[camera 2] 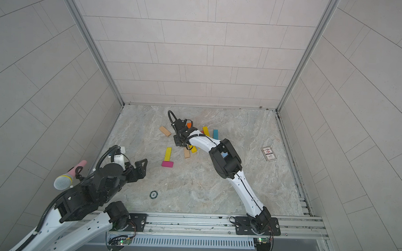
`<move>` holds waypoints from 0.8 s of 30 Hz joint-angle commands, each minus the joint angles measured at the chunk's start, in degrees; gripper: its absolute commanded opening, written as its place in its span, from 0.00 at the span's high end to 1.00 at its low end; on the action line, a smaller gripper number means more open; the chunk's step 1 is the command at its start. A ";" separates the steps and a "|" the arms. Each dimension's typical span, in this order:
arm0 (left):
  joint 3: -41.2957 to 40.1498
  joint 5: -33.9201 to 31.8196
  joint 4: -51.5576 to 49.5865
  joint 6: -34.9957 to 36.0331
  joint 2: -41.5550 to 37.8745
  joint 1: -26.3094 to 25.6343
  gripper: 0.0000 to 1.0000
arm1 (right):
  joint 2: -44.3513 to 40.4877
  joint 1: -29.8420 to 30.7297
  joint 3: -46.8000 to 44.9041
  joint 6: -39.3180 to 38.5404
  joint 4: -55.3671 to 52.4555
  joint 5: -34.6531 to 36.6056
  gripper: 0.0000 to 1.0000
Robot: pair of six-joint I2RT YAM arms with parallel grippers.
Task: Assemble the letter h with building blocks
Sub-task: Pick up the building block from the center of the board, then place the building block at the center of the board.
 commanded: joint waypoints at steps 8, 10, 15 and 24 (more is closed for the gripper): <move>2.07 1.80 -1.10 0.38 -1.00 -0.04 0.05 | -36.58 1.64 -37.20 -5.24 10.99 -9.21 0.82; 2.76 2.79 -1.26 0.90 -1.02 -0.03 0.05 | -40.22 4.06 -42.34 -5.77 9.92 -9.93 0.81; 5.06 3.34 -2.80 3.27 -1.53 -0.07 0.05 | -44.84 12.68 -52.61 -6.39 8.66 -9.55 0.81; 7.05 1.46 -5.68 4.58 -3.19 -0.01 0.03 | -38.31 21.03 -53.13 -10.77 5.76 -5.33 0.80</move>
